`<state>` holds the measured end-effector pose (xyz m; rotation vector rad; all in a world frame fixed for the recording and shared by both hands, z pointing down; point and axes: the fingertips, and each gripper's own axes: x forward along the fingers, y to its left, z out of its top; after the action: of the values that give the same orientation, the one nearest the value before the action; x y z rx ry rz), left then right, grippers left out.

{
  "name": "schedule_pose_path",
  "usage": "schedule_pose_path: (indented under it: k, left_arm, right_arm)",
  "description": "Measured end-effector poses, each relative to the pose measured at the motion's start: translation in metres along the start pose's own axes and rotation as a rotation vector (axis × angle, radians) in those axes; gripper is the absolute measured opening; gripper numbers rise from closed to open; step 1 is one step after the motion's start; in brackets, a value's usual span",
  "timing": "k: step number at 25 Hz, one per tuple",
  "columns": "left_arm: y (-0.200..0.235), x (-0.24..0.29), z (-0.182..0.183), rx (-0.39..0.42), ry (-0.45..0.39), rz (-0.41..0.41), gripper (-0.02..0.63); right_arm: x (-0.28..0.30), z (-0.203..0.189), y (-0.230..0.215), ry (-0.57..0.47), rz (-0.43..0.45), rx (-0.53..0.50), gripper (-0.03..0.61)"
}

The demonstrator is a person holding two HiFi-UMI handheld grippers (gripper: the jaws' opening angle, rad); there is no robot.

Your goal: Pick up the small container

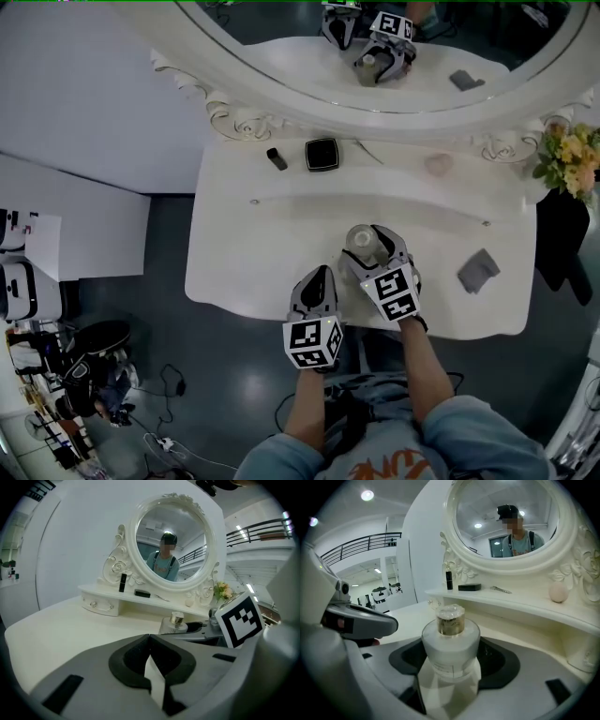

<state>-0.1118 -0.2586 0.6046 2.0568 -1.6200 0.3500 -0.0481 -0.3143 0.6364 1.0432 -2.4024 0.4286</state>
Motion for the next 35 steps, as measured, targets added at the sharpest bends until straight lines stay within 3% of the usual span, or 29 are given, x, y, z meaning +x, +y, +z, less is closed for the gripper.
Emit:
schedule_pose_path:
  k: [6, 16, 24, 35]
  left_arm:
    - [-0.009, -0.002, 0.005, -0.037, -0.041, 0.022, 0.021]
    - [-0.034, -0.02, 0.031, -0.033, -0.118, 0.049, 0.021]
    - [-0.052, -0.041, 0.081, 0.025, -0.231, 0.066, 0.021]
    - [-0.069, -0.054, 0.14, 0.111, -0.363, 0.113, 0.021]
  right_arm:
    - [-0.028, 0.0, 0.002, -0.015, 0.017, 0.058, 0.324]
    - [-0.09, 0.04, -0.012, -0.143, 0.036, 0.035, 0.325]
    - [-0.133, 0.079, -0.021, -0.224, 0.046, -0.032, 0.325]
    - [-0.186, 0.148, -0.034, -0.418, 0.037, -0.063, 0.325]
